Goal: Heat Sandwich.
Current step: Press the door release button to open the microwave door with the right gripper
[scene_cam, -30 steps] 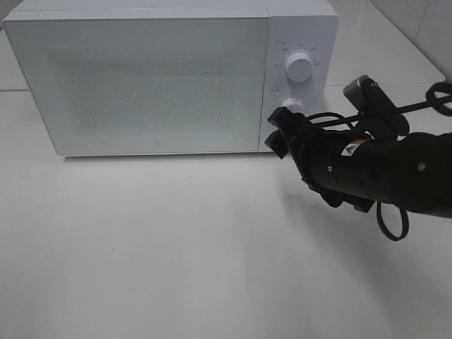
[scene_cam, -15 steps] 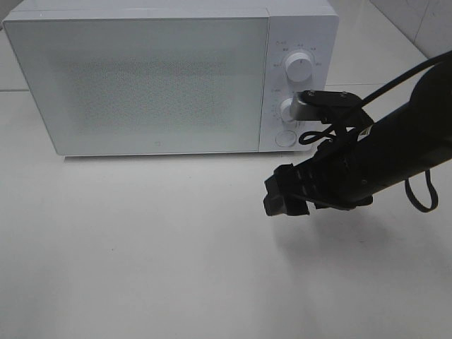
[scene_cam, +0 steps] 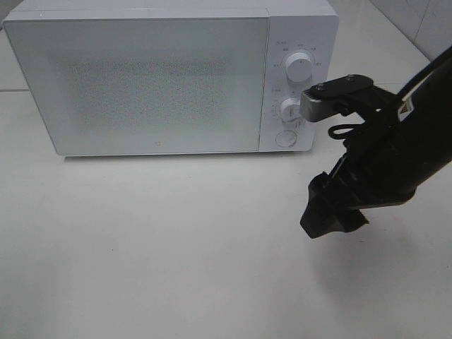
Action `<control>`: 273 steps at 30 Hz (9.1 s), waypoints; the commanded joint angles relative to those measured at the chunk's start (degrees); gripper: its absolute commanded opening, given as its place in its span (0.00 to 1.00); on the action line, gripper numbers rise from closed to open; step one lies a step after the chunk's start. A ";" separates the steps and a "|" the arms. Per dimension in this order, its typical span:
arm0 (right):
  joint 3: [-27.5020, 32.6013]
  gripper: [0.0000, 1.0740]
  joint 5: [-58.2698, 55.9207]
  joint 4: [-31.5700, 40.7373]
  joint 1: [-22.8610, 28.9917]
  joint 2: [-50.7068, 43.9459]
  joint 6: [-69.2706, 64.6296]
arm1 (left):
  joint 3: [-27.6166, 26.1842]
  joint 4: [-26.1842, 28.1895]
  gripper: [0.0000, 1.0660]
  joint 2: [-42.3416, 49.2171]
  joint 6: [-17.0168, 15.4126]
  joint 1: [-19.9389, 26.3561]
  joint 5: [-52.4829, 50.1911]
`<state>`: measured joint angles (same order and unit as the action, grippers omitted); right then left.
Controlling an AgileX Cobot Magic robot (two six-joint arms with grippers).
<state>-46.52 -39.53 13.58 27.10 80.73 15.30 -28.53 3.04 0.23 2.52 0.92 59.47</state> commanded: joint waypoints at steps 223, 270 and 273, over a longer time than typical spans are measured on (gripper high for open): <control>3.21 0.00 91.21 25.67 8.42 35.58 -90.13 | 0.23 0.52 0.92 1.38 -0.11 -0.06 -0.29; -11.80 0.00 105.42 25.55 1.49 42.17 -84.28 | 0.23 0.52 0.92 1.32 -0.11 -0.06 -0.29; -14.95 0.00 108.12 24.64 -0.17 42.74 -83.31 | 0.23 0.52 0.92 1.32 -0.11 -0.06 -0.29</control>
<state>-54.66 50.25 42.46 30.94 124.27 -69.67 -28.53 3.04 0.23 2.52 0.92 59.47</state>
